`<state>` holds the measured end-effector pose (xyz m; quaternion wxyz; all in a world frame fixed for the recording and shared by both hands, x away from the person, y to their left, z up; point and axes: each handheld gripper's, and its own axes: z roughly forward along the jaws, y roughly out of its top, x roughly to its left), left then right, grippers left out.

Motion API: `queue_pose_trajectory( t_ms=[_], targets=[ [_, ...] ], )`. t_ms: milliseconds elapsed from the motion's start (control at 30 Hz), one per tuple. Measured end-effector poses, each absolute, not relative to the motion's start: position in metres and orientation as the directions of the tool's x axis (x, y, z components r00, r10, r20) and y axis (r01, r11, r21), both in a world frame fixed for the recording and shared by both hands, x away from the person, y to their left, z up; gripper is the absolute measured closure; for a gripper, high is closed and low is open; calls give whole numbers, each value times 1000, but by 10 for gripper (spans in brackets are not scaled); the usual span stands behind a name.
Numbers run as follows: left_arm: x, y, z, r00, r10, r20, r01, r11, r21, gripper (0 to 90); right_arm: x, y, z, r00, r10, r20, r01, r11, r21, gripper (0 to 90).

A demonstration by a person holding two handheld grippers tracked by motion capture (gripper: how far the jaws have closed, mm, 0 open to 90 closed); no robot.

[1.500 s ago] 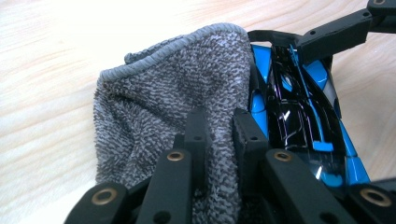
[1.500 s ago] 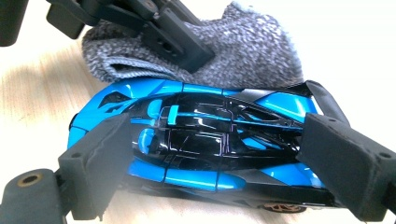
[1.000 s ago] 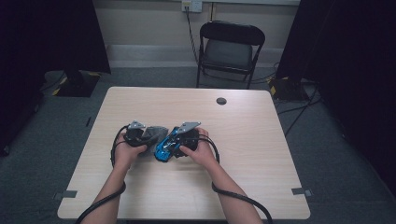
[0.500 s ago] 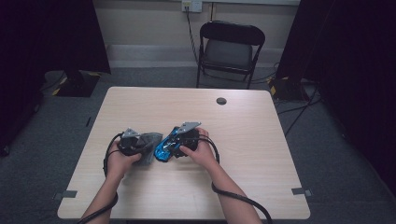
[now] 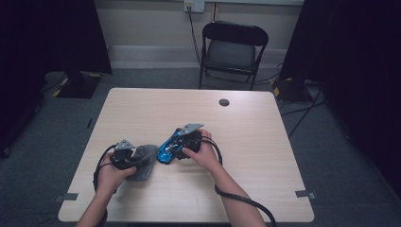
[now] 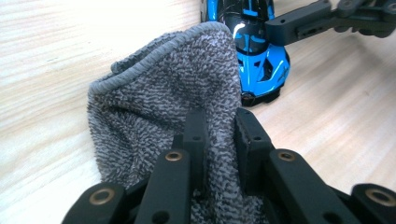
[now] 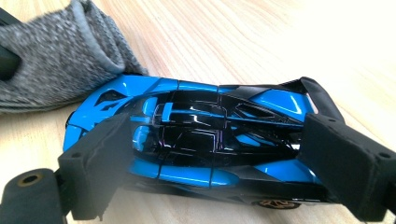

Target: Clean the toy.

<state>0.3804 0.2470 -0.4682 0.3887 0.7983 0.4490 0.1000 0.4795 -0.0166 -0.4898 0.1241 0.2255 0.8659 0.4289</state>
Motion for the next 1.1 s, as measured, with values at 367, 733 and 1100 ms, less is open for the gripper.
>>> queue_pose_trajectory(
  t_ms=[367,733,1100],
  targets=[
    [375,241,-447,605,777,-172,599,-303,741,762,481,-23,-479,-850,526,35,346,507,789,155],
    [383,196,-421,669,726,-159,531,-318,786,754,475,-79,-454,-851,526,1,317,511,799,155],
    [401,125,-418,734,660,-161,493,-355,795,745,463,-156,-450,-793,609,36,379,446,811,164]
  ],
)
